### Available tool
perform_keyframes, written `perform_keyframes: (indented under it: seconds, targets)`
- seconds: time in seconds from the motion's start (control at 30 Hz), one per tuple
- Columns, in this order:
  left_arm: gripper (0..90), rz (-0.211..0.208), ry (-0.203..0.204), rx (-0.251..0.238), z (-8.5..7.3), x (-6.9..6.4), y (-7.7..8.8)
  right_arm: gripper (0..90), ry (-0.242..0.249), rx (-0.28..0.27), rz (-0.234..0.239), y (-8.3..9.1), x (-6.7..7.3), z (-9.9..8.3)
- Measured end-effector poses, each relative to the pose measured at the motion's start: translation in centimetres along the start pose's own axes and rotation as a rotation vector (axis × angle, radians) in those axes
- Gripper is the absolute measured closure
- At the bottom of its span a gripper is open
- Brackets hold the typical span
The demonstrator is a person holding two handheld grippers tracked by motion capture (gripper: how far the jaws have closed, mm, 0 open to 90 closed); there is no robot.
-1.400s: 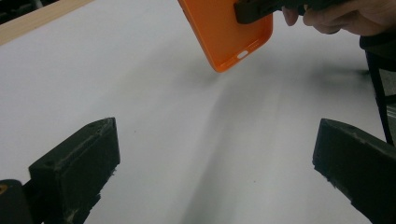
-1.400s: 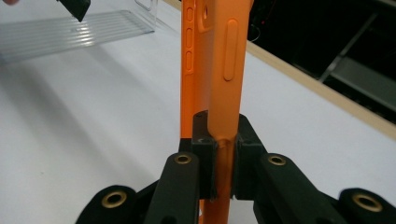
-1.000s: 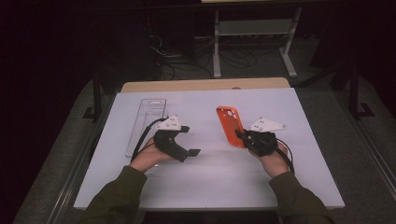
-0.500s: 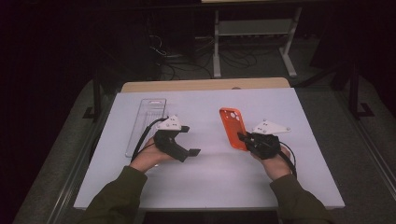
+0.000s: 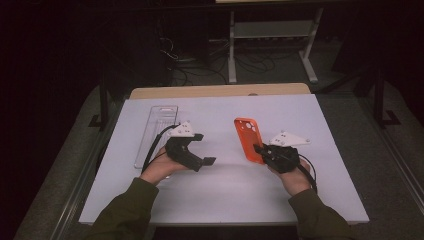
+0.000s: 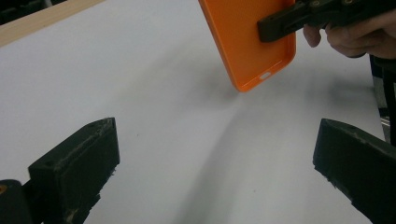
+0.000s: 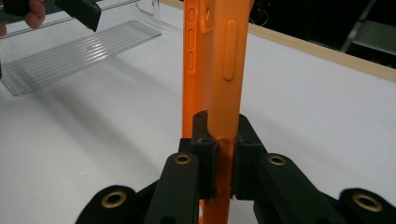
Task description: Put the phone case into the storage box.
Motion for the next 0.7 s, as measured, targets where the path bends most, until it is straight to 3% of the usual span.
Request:
perform_keyframes:
  seconds: [0.3, 0.7]
  targets:
    - [0.0, 0.019, 0.035, -0.025, 1.5, 0.0, -0.2, 81.2, 0.009, 0.005, 0.009, -0.5, 0.5, -0.1]
    - [0.0, 0.021, 0.027, -0.043, 3.2, -0.2, -0.5, 81.2, 0.010, -0.006, 0.018, -0.9, 1.1, 0.1]
Point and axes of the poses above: each handheld gripper's, and its own axes: y roughly backward along the jaws, z roughly out of its top, x roughly to its left, the point moved 10 cm from there along -y, roughly forward along the jaws, and after that the axes turned 14 degrees about z, right-handed, at the moved point
